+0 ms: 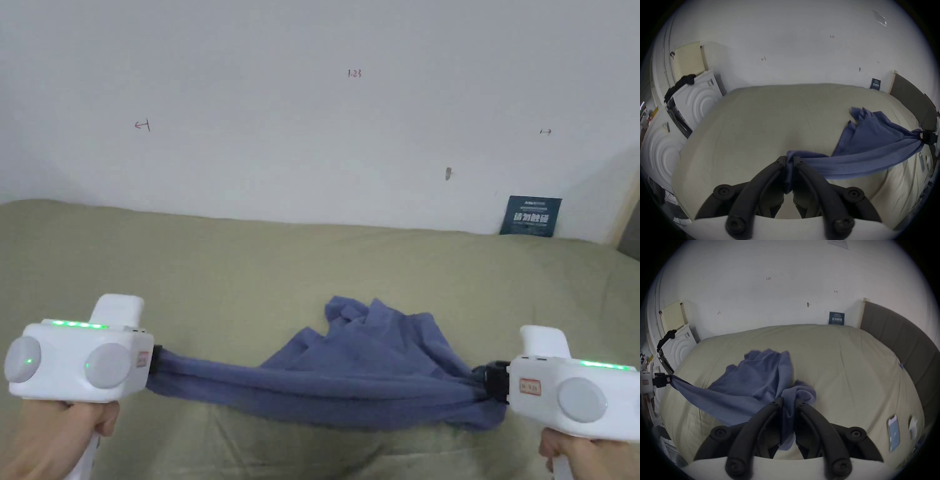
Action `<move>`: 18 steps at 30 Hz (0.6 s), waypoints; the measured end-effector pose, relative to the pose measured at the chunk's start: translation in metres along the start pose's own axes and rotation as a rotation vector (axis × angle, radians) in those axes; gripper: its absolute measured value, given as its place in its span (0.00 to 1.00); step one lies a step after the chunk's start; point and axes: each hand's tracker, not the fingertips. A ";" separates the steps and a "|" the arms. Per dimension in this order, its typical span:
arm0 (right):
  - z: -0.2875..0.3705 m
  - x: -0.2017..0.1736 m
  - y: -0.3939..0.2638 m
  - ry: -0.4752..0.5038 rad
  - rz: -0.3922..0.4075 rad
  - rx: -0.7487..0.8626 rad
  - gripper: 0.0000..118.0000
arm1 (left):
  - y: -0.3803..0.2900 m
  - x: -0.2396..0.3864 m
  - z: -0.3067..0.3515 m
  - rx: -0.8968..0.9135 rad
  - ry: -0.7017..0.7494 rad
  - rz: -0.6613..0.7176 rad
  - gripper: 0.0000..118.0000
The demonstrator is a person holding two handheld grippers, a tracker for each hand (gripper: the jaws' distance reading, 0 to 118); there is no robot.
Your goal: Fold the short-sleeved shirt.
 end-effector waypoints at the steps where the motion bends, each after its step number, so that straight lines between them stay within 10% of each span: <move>1: 0.008 0.004 -0.015 -0.004 -0.006 -0.016 0.13 | -0.015 -0.001 0.006 -0.012 -0.003 0.013 0.06; 18: 0.110 0.030 -0.184 0.009 -0.199 -0.115 0.13 | -0.176 -0.011 0.078 -0.157 -0.063 0.082 0.06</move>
